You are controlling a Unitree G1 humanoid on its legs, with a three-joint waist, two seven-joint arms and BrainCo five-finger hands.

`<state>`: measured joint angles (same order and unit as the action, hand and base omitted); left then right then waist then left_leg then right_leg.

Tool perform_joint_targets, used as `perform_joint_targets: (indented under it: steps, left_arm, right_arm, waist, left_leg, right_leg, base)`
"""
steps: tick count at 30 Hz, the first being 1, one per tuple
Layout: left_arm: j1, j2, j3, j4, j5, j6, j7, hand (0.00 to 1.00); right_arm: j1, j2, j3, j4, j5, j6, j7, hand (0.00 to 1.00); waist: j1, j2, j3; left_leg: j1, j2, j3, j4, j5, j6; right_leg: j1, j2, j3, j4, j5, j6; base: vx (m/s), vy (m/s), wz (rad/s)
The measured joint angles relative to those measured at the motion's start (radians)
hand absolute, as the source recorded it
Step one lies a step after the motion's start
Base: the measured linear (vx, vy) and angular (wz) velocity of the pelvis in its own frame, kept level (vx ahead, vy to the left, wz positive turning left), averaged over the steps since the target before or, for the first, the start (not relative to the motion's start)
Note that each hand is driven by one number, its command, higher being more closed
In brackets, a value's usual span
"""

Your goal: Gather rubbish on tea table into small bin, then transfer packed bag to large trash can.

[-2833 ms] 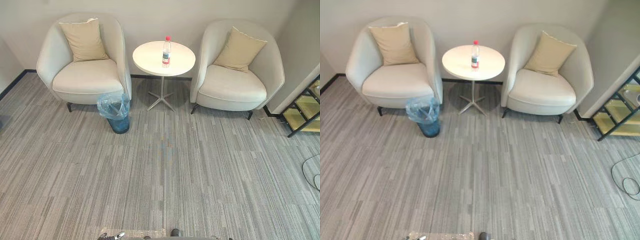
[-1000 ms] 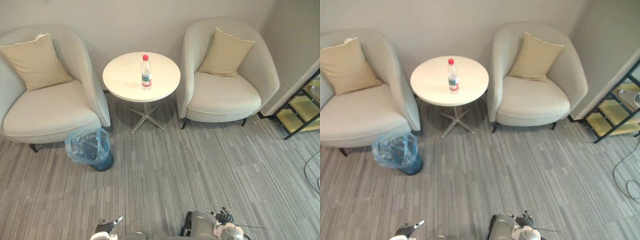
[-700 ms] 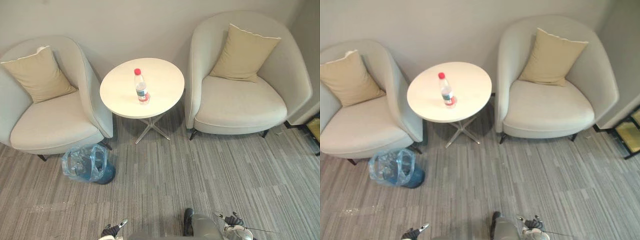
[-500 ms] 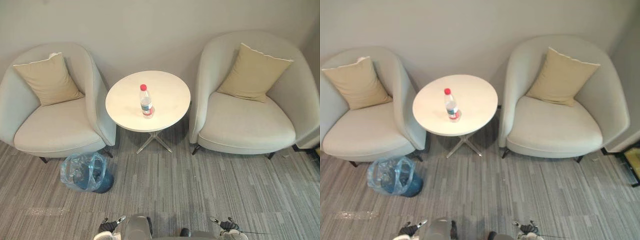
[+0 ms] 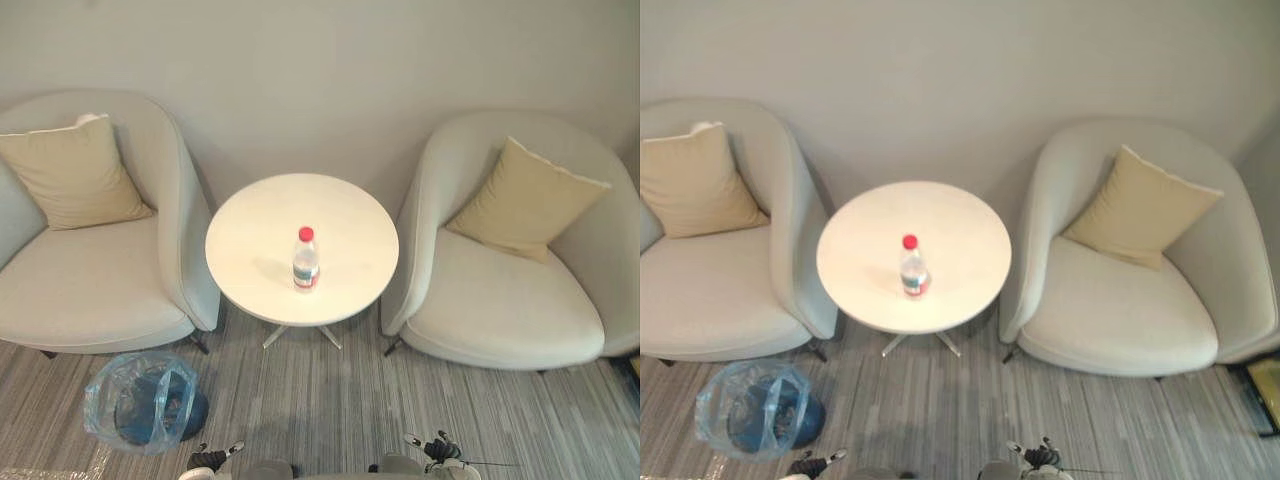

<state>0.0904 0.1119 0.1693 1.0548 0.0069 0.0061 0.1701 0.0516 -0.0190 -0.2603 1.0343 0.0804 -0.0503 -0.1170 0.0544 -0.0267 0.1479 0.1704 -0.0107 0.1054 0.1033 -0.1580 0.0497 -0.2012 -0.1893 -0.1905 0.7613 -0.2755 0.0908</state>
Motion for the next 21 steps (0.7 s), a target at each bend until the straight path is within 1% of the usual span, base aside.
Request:
perform_joint_targets:
  steps: [1,2,3,4,5,6,7,8,9,11,12,13,14,15,16,17,18,19,21]
  left_arm:
    - [0.001,-0.005,0.012,-0.001,0.0,0.0,0.001,0.0]
    - [0.003,-0.006,0.019,-0.001,0.001,-0.001,0.0,0.0]
    - [0.006,-0.005,0.031,-0.002,0.002,-0.001,-0.002,0.0]
    - [0.007,-0.006,0.055,0.001,0.009,0.0,0.0,0.0]
    - [0.005,-0.02,0.061,0.003,0.01,0.001,0.0,0.0]
    - [0.007,-0.045,0.075,0.006,0.012,0.0,0.0,0.0]
    - [0.013,-0.062,0.082,0.006,0.013,-0.001,0.0,0.0]
    - [0.013,-0.067,0.082,0.005,0.017,-0.001,0.0,0.0]
    - [0.009,-0.069,0.079,0.004,0.024,-0.001,-0.001,0.0]
    - [0.009,-0.068,0.078,-0.008,0.031,-0.002,-0.002,0.0]
    - [0.011,-0.066,0.077,-0.016,0.032,-0.002,-0.002,0.0]
    - [0.014,-0.065,0.077,-0.021,0.031,-0.003,-0.002,0.0]
    - [0.018,-0.065,0.075,-0.024,0.032,-0.006,-0.003,0.0]
    - [0.018,-0.059,0.066,-0.023,0.032,-0.009,-0.003,0.0]
    - [0.018,-0.058,0.063,-0.023,0.032,-0.01,-0.003,0.0]
    - [0.017,-0.055,0.057,-0.023,0.032,-0.012,-0.002,0.0]
    - [0.014,-0.047,0.055,-0.02,0.035,-0.012,-0.003,0.0]
    - [0.015,-0.041,0.054,-0.02,0.04,-0.011,-0.003,0.0]
    - [0.017,-0.016,0.031,-0.016,0.061,-0.012,-0.003,0.0]
  right_arm:
    - [-0.002,-0.001,0.0,0.001,0.0,0.0,0.001,0.0]
    - [-0.003,-0.001,0.003,0.004,-0.001,0.0,0.001,0.0]
    - [-0.001,0.001,0.011,0.007,0.0,0.0,0.0,0.0]
    - [0.004,0.013,0.018,0.009,0.0,0.0,0.0,0.0]
    - [0.002,0.001,0.021,0.01,-0.002,0.001,0.001,0.0]
    - [0.006,-0.019,0.023,0.011,-0.002,0.001,0.001,0.0]
    - [0.008,-0.032,0.028,0.013,-0.002,0.002,0.001,0.0]
    - [0.008,-0.037,0.029,0.014,-0.002,0.002,0.001,0.0]
    - [0.008,-0.04,0.031,0.015,-0.001,0.001,-0.001,0.0]
    - [0.011,-0.042,0.042,0.017,-0.002,0.002,-0.004,0.0]
    - [0.012,-0.042,0.051,0.021,-0.002,0.002,-0.005,0.0]
    - [0.012,-0.042,0.056,0.023,-0.002,0.002,-0.006,0.0]
    - [0.011,-0.042,0.064,0.024,-0.002,0.001,-0.008,0.0]
    - [0.01,-0.042,0.069,0.023,-0.002,0.0,-0.009,0.0]
    - [0.009,-0.043,0.071,0.024,-0.002,0.001,-0.009,0.0]
    - [0.009,-0.044,0.078,0.024,-0.002,0.001,-0.009,0.0]
    - [0.007,-0.042,0.091,0.026,-0.002,0.002,-0.011,0.0]
    - [0.008,-0.041,0.11,0.023,-0.003,0.001,-0.01,0.0]
    - [0.012,-0.035,0.136,0.018,-0.004,-0.001,-0.01,0.0]
  waist:
    - [0.0,0.002,0.0]
    - [0.001,0.001,0.0]
    - [0.002,-0.008,-0.005]
    - [0.002,-0.032,-0.015]
    - [0.007,-0.013,-0.015]
    - [0.008,0.024,-0.024]
    - [0.006,0.042,-0.03]
    - [0.005,0.052,-0.034]
    - [0.002,0.059,-0.031]
    - [0.006,0.054,-0.029]
    - [0.01,0.05,-0.025]
    - [0.01,0.049,-0.026]
    - [0.009,0.049,-0.025]
    - [0.007,0.047,-0.025]
    - [0.008,0.046,-0.024]
    - [0.008,0.044,-0.022]
    - [0.015,0.035,-0.018]
    - [0.017,0.038,-0.024]
    - [0.016,0.009,-0.035]
  left_leg:
    - [0.008,0.01,-0.018,0.0,-0.008,-0.013]
    - [0.007,0.015,-0.035,0.001,-0.019,-0.032]
    - [0.008,0.01,-0.047,0.003,-0.032,-0.051]
    - [0.012,-0.006,-0.079,0.008,-0.055,-0.07]
    - [0.014,0.008,-0.087,0.016,-0.066,-0.079]
    - [0.002,0.036,-0.088,0.039,-0.072,-0.089]
    - [-0.014,0.056,-0.089,0.063,-0.079,-0.1]
    - [-0.028,0.065,-0.089,0.091,-0.084,-0.109]
    - [-0.055,0.078,-0.086,0.157,-0.09,-0.119]
    - [-0.119,0.093,-0.069,0.303,-0.088,-0.127]
    - [-0.158,0.106,-0.047,0.383,-0.078,-0.145]
    - [-0.172,0.115,-0.029,0.414,-0.08,-0.146]
    - [-0.184,0.13,0.01,0.422,-0.102,-0.137]
    - [-0.204,0.138,0.038,0.393,-0.115,-0.126]
    - [-0.21,0.138,0.046,0.358,-0.116,-0.122]
    - [-0.213,0.134,0.046,0.248,-0.09,-0.114]
    - [-0.199,0.124,0.046,0.177,-0.035,-0.14]
    - [-0.185,0.113,0.051,0.149,-0.026,-0.133]
    - [-0.178,0.083,0.066,0.116,-0.012,-0.114]
  right_leg:
    - [-0.009,0.016,0.01,-0.095,0.006,-0.004]
    - [-0.005,0.037,0.034,-0.191,0.039,-0.01]
    - [-0.004,0.051,0.071,-0.284,0.112,-0.031]
    - [-0.001,0.042,0.081,-0.33,0.156,-0.055]
    - [0.018,0.046,0.069,-0.341,0.14,-0.053]
    - [0.042,0.067,0.047,-0.38,0.143,-0.057]
    - [0.063,0.082,0.024,-0.415,0.142,-0.06]
    - [0.074,0.087,0.007,-0.434,0.141,-0.066]
    - [0.1,0.091,-0.017,-0.455,0.137,-0.073]
    - [0.137,0.095,-0.039,-0.486,0.136,-0.079]
    - [0.164,0.094,-0.053,-0.506,0.137,-0.083]
    - [0.176,0.094,-0.057,-0.518,0.137,-0.085]
    - [0.195,0.095,-0.065,-0.54,0.138,-0.085]
    - [0.202,0.094,-0.066,-0.554,0.141,-0.081]
    - [0.203,0.092,-0.066,-0.559,0.143,-0.077]
    - [0.202,0.089,-0.066,-0.558,0.147,-0.068]
    - [0.203,0.087,-0.051,-0.555,0.143,-0.05]
    - [0.204,0.085,-0.04,-0.563,0.152,-0.042]
    - [0.209,0.067,-0.033,-0.615,0.179,-0.026]
  base:
    - [0.2,-0.16,0.56]
    - [0.23,-0.221,0.57]
    - [0.25,-0.274,0.55]
    - [0.23,-0.244,0.4]
    - [0.23,-0.239,0.35]
    - [0.17,-0.158,0.26]
    - [0.18,-0.174,0.33]
    - [0.16,-0.154,0.44]
    - [0.15,-0.173,0.5]
    - [0.08,-0.116,0.44]
    - [0.04,-0.063,0.28]
    - [0.05,-0.051,0.27]
    - [0.04,-0.016,0.25]
    - [0.05,0.015,0.2]
    - [0.04,0.044,0.1]
    - [0.04,0.1,-0.12]
    - [0.06,0.123,-0.19]
    - [0.11,0.143,-0.13]
    - [0.13,0.14,-0.04]
